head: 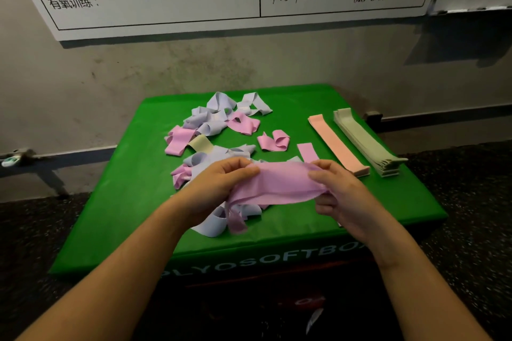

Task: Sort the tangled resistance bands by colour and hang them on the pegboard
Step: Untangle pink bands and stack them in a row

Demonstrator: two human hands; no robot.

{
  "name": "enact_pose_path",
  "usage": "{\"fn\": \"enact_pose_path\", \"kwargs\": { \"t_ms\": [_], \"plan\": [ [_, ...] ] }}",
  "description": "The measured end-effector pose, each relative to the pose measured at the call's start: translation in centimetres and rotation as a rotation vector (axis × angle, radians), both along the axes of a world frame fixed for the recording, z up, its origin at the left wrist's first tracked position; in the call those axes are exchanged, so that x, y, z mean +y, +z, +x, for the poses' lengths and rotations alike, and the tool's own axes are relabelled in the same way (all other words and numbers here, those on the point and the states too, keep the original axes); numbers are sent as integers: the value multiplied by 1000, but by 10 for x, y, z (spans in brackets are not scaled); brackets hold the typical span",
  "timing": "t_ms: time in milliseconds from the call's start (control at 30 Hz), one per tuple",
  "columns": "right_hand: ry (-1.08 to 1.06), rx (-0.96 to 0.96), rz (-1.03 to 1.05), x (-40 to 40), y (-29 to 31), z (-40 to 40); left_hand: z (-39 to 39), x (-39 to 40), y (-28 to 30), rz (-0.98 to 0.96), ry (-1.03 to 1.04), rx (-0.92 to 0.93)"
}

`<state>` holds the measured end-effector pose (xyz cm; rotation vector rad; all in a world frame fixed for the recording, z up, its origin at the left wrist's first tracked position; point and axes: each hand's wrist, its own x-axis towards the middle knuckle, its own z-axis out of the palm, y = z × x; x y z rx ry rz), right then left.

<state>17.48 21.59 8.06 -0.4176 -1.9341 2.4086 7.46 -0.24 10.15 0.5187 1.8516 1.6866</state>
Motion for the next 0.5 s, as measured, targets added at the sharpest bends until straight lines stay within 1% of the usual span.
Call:
{"fn": "enact_pose_path", "kwargs": {
  "t_ms": [67, 200, 233, 333, 367, 400, 500],
  "plan": [
    [20, -23, 50, -1, -3, 1, 1, 1, 0, 45, 30, -1],
    [-67, -68, 29, -1, -7, 4, 2, 3, -1, 128, 89, -28],
    [-80, -78, 59, -1, -9, 5, 2, 4, -2, 141, 100, -46],
    [-105, -108, 292, -1, -21, 5, 4, 7, -3, 167, 112, -65],
    [-116, -107, 333, -1, -24, 5, 5, 8, -3, 167, 114, -55],
    [-130, -101, 318, -2, -26, 5, 6, 10, -4, 166, 116, -48],
    [-172, -98, 82, -2, -25, 7, 6, 13, -6, 174, 128, -52]
  ]
}}
